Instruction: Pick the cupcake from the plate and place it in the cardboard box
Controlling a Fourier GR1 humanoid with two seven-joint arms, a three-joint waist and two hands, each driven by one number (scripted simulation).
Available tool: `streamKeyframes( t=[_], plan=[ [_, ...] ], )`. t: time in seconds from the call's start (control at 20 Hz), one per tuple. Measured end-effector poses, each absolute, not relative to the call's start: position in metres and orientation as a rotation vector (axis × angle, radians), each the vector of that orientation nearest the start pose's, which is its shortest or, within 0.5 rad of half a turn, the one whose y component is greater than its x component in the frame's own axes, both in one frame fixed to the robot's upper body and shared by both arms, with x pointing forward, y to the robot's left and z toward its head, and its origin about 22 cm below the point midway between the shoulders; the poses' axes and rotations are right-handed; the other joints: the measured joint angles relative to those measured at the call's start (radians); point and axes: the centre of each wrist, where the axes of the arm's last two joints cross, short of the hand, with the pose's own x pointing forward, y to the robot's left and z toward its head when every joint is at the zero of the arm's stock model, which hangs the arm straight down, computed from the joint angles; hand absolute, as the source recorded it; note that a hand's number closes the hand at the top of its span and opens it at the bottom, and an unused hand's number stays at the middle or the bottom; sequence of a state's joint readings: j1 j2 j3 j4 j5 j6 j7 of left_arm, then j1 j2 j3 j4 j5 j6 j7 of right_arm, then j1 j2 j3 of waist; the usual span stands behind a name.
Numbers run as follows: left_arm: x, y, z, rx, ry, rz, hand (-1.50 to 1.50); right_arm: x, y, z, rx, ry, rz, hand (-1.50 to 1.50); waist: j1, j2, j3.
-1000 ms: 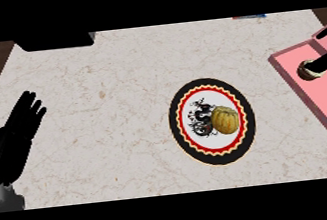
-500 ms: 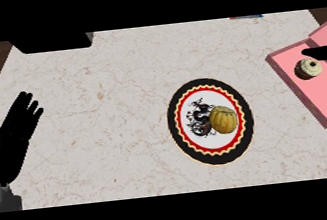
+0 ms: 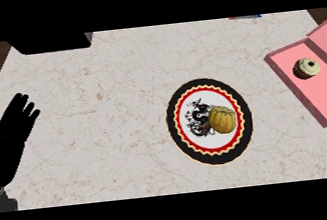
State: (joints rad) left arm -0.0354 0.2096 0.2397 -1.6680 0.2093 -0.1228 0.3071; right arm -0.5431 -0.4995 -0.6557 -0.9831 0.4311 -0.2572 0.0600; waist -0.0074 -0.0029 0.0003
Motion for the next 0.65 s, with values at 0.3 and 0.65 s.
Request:
streamKeyframes(
  t=[0.3, 0.65],
  plan=[
    [0.239, 0.326, 0.051, 0.065, -1.443, 0.052, 0.0, 0.275, -0.503, 0.121, -1.039, -1.446, -0.304, -1.5, 0.0, 0.001, 0.0],
    [0.24, 0.32, 0.053, 0.063, -1.442, 0.051, 0.0, 0.234, -0.527, 0.118, -1.016, -1.47, -0.279, -1.5, 0.004, 0.002, 0.0]
  ],
)
